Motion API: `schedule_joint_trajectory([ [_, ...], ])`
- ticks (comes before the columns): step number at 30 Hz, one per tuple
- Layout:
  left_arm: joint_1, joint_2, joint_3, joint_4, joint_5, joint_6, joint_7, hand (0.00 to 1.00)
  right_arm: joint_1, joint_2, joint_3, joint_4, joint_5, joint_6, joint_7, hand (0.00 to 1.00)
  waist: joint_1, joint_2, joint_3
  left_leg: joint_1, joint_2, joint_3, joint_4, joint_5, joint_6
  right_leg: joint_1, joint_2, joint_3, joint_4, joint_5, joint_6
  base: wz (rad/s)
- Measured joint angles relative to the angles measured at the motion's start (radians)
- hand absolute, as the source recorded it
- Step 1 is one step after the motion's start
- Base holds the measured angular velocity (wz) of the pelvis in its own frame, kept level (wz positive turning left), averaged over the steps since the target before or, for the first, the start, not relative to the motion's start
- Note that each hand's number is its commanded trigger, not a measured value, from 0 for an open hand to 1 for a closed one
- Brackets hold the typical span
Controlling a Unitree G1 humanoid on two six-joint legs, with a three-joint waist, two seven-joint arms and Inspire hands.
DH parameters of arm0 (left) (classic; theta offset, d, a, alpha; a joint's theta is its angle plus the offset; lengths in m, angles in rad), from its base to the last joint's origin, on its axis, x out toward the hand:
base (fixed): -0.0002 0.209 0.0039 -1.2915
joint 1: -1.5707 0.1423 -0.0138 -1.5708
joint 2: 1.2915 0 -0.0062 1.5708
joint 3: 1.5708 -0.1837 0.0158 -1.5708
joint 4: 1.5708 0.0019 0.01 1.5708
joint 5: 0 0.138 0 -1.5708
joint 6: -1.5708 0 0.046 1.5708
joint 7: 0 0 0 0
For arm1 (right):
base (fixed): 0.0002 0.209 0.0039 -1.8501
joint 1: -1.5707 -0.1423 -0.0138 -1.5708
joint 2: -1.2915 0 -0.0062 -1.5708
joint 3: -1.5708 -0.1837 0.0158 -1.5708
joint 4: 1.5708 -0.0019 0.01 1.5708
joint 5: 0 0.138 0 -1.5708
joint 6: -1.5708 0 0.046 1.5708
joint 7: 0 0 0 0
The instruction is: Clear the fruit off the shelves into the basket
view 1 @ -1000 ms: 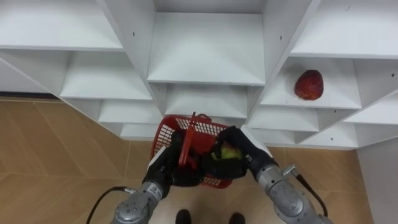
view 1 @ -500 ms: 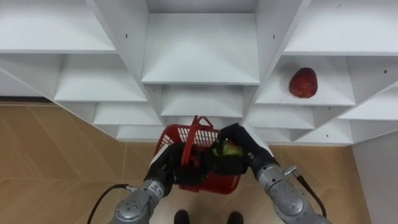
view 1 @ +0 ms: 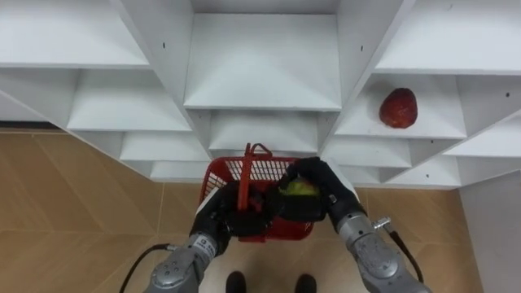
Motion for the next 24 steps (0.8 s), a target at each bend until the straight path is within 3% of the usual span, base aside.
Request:
schedule_joint_trajectory([
  [24,0.000,-0.002,0.000,-0.017,-0.018,0.024,0.000,1.00,-0.042,0.014,-0.002,0.035,0.045,-0.009,0.010,0.00,0.000,0.004,-0.0015,0.001,0.000,0.001,0.004,0.000,0.000,-0.001,0.000,0.002,0.007,0.000,0.000,0.00],
])
